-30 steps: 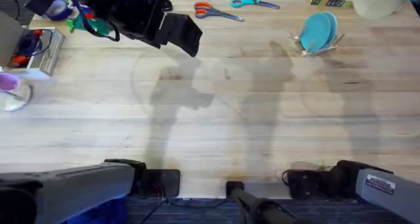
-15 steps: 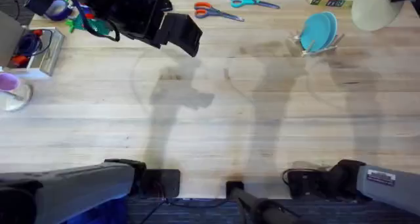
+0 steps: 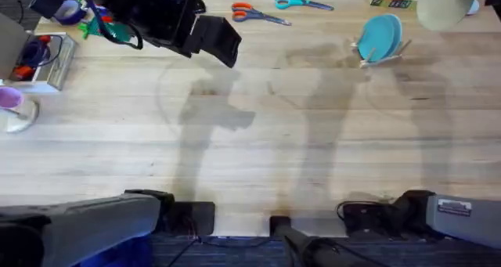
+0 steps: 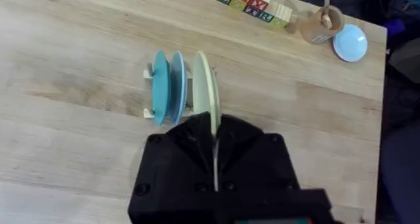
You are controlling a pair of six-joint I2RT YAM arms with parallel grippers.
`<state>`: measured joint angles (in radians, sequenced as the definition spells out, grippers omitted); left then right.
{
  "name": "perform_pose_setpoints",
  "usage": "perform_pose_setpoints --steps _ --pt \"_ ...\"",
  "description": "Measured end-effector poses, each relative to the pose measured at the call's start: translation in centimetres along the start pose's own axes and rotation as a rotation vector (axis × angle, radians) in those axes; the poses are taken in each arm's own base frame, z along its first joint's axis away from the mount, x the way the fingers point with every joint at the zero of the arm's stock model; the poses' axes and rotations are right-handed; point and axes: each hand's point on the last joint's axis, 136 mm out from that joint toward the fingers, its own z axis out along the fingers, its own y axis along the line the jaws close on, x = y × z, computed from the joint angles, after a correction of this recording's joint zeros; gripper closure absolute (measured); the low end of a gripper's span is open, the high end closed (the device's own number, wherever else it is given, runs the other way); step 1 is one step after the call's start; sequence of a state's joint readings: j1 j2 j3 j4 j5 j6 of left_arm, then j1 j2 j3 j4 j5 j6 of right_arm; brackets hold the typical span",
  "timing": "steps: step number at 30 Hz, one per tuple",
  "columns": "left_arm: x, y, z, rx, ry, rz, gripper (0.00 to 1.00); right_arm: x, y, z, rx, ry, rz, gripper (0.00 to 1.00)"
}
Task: Pick up the plates from the table one by one and place each into a slot on the dish rack.
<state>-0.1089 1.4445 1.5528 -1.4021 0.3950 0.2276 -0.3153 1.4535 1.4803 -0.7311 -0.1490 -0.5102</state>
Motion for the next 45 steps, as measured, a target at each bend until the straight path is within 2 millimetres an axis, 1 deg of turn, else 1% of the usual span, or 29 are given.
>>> perform_pose_setpoints --steps 10,19,28,33,40,45 --pt "0.0 0.0 0.0 0.0 0.0 0.0 0.006 0.5 -0.2 2.2 -0.016 0.028 0.025 0.971" --pt "0.0 0.0 0.0 0.0 0.0 0.0 0.007 -0.1 -0.8 2.8 0.005 0.006 0.05 0.971" --pt "0.0 0.0 0.0 0.0 0.0 0.0 0.007 0.7 -1.2 4.1 0.021 0.043 0.093 0.971" --pt "0.0 0.0 0.0 0.0 0.0 0.0 0.006 0.6 -1.2 4.1 0.023 0.042 0.104 0.971" --pt "0.0 0.0 0.0 0.0 0.0 0.0 0.006 0.1 -0.5 4.3 0.015 0.034 0.097 0.971" --pt "0.0 0.0 0.0 0.0 0.0 0.0 0.006 0.0 -0.5 4.3 0.016 0.03 0.099 0.971"
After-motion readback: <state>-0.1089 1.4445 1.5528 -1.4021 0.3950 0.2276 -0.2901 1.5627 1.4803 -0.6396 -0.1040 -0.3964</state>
